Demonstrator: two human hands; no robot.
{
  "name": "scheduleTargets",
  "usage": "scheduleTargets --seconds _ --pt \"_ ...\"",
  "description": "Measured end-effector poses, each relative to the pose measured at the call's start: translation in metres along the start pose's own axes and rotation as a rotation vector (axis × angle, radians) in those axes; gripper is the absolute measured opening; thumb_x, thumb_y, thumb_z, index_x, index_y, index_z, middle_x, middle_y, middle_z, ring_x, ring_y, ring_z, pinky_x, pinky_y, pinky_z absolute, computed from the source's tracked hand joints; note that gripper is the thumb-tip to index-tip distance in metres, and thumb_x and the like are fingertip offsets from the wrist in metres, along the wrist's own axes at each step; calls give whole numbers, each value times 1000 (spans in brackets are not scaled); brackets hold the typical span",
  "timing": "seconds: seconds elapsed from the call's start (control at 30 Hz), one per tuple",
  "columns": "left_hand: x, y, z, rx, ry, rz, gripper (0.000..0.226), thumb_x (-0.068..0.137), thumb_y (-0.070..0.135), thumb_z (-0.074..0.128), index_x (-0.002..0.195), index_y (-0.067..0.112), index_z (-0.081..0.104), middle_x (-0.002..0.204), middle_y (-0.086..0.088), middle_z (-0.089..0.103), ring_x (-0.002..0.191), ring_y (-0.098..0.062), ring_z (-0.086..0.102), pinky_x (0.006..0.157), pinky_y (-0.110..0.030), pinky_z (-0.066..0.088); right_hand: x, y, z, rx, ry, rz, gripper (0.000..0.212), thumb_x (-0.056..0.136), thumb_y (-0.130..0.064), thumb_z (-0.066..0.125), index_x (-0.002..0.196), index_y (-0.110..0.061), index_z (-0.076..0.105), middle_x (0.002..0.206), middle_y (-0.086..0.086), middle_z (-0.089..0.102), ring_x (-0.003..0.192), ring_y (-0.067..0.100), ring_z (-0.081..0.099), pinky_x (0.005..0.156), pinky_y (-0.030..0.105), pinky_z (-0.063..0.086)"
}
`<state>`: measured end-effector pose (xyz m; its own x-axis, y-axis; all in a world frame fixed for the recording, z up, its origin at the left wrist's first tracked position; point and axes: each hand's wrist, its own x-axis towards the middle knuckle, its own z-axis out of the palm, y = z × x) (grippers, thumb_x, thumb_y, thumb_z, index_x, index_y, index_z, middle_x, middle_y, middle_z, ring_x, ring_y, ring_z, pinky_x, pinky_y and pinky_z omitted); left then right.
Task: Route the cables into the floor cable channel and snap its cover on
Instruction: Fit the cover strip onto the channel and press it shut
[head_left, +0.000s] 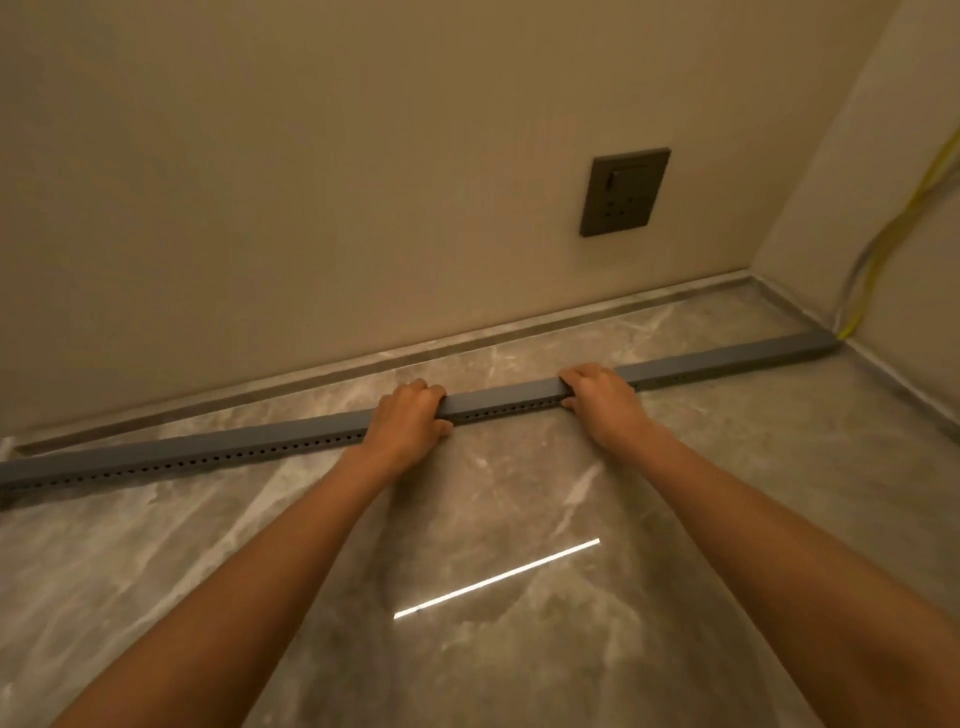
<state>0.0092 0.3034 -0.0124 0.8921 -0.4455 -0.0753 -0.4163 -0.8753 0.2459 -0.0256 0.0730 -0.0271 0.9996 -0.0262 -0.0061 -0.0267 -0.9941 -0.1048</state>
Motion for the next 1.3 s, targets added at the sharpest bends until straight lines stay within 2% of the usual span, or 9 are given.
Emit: scheduleTargets --seconds 0.23,0.37,0.47,0.63,0.83,1.1,1.23,1.3 --pt "52 111 34 59 76 -30 24 90 22 53 109 6 57 113 -15 57 102 -31 52 87 -40 42 8 104 -8 -61 -58 -214 39 95 -27 45 130 -10 43 131 12 52 119 28 47 102 35 32" --pt "66 148 52 120 105 3 27 94 20 45 116 6 51 118 -14 55 106 -31 49 88 -38 39 5 152 -8 -93 -25 -189 46 95 -36 43 136 -14 39 135 9 52 126 26 45 108 38 30" --pt "70 158 56 132 119 -45 29 95 20 42 119 6 50 119 -14 54 107 -31 49 88 -38 38 6 175 -6 -69 -16 -187 47 96 -36 42 138 -15 37 136 9 50 129 25 42 110 39 25" --pt "76 160 53 118 130 -93 27 95 19 43 117 6 51 113 -16 56 102 -31 51 83 -38 40 17 176 -1 -9 -6 -187 46 96 -30 41 139 -14 35 137 12 44 132 24 34 114 41 17" --pt "94 156 50 106 163 -122 23 95 17 42 111 6 54 109 -15 58 98 -30 52 83 -38 40 35 172 -5 -24 56 -72 44 94 -35 45 135 -19 40 129 13 43 120 30 37 107 41 28" --pt "120 149 48 95 166 -130 25 94 11 41 117 4 51 115 -16 58 104 -32 51 86 -39 40 74 163 -20 -44 -6 -35 47 94 -26 50 134 -5 38 132 14 47 122 30 40 98 37 40" --pt "127 145 51 127 199 -85 37 91 2 44 129 3 44 126 -17 53 113 -32 49 92 -38 41 86 162 -23 -69 -37 -20 37 94 -22 50 124 -1 50 129 16 50 122 31 42 95 39 43" --pt "132 144 50 91 221 -92 34 89 -4 44 122 0 47 123 -19 52 111 -33 48 91 -40 41 89 160 -24 -82 -39 -11 38 94 -22 49 125 -1 48 130 16 50 124 31 41 96 38 43"
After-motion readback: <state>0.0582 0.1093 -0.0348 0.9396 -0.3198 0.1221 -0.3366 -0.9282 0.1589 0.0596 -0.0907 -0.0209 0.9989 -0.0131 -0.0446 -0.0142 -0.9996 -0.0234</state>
